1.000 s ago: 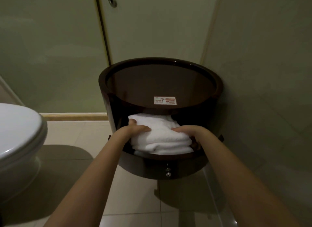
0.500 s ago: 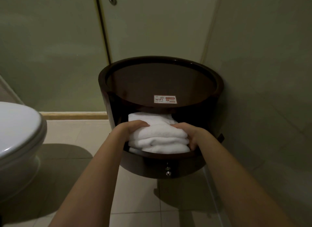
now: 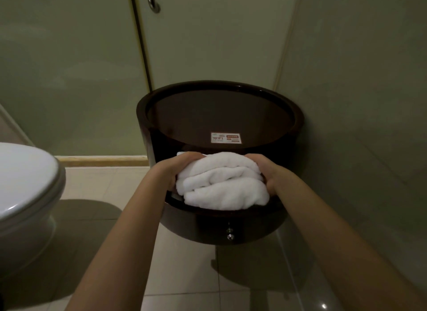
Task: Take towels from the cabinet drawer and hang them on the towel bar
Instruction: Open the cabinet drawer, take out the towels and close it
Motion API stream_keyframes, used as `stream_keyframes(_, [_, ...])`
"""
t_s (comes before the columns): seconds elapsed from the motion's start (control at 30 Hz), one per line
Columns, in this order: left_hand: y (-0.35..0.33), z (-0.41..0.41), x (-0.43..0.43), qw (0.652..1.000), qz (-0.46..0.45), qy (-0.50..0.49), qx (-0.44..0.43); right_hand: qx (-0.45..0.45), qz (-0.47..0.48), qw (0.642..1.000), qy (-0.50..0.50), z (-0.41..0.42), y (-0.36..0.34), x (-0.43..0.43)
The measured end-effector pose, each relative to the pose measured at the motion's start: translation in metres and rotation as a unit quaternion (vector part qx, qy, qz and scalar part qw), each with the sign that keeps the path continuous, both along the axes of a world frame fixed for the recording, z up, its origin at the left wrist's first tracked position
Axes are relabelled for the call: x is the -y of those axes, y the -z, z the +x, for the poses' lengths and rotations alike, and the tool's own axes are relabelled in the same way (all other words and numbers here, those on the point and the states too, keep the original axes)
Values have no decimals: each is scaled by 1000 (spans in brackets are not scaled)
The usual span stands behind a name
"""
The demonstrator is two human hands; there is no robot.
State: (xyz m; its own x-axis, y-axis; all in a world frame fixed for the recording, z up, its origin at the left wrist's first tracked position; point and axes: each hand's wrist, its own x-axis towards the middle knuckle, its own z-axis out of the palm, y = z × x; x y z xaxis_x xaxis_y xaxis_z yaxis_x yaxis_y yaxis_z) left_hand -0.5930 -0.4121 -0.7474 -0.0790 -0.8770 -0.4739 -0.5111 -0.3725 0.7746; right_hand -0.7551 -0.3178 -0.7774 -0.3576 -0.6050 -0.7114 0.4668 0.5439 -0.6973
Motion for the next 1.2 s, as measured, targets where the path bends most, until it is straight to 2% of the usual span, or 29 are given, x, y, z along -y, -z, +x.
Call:
stream_keyframes(0.07, [-17,-18,-5,995,-101,-12,-9,-10,1,1000,-5,1,-6,-4])
stream_keyframes(0.1, [-18,-26,-11,992,-112,-41,-34,-13,-3,1000,-5,2,-11,-7])
stream_keyframes(0.13, [-12,-33,-27,993,-109,-47,-24,-17,-5,1000,-2,3,-13,-9])
stream_keyframes(0.17, [-22,-21,-31,993,-88,-30,-69,-19,-13,1000,-5,2,-16,-10])
stream_keyframes(0.23, [-31,-7,-52,999,-29,-12,-21,-29,-17,999,-13,4,-23,-13])
stream_keyframes(0.27, [-26,-16,-53,999,-33,-43,-3,-27,-19,999,-12,6,-27,-16])
stream_keyframes(0.3, [-27,-11,-43,997,-18,-34,-67,-24,-23,999,-12,6,-30,-18])
stream_keyframes(0.33, [-28,-9,-45,996,-36,-1,-77,-28,-26,999,-12,8,-34,-21])
stream_keyframes(0.37, [-21,-6,-48,996,-69,-45,-35,-33,-31,999,-14,11,-38,-24])
stream_keyframes(0.4, [-24,11,-49,992,-86,42,-77,-41,-35,998,-17,13,-41,-26])
stream_keyframes(0.43, [-32,-2,-61,987,-141,22,-68,-44,-44,998,-21,13,-44,-28])
stream_keyframes(0.47, [-44,-23,-72,970,-231,-72,-31,-49,-55,997,-23,15,-49,-31])
stream_keyframes(0.5, [-53,-14,-74,966,-245,-86,-4,-49,-73,996,-25,17,-54,-33])
stream_keyframes(0.53, [-63,16,-68,985,-163,-22,-43,-54,-90,994,-27,17,-60,-35])
stream_keyframes(0.57, [-68,41,-61,991,-57,61,-106,-57,-113,992,-30,16,-67,-37])
stream_keyframes(0.6, [-69,50,-44,979,14,124,-161,-63,-140,988,-31,16,-75,-37])
stream_keyframes(0.63, [-75,54,-28,949,43,192,-248,-72,-167,983,-29,15,-84,-38])
stream_keyframes(0.73, [-94,55,11,935,-17,267,-232,-112,-236,965,-8,9,-112,-33])
stream_keyframes(0.93, [-145,23,33,896,-149,250,-334,-193,-337,921,14,-3,-168,-9])
stream_keyframes(1.1, [-164,-11,65,865,-255,255,-349,-206,-339,916,61,-20,-185,19])
stream_keyframes(1.2, [-153,-29,88,874,-258,247,-330,-197,-317,924,84,-35,-173,37])
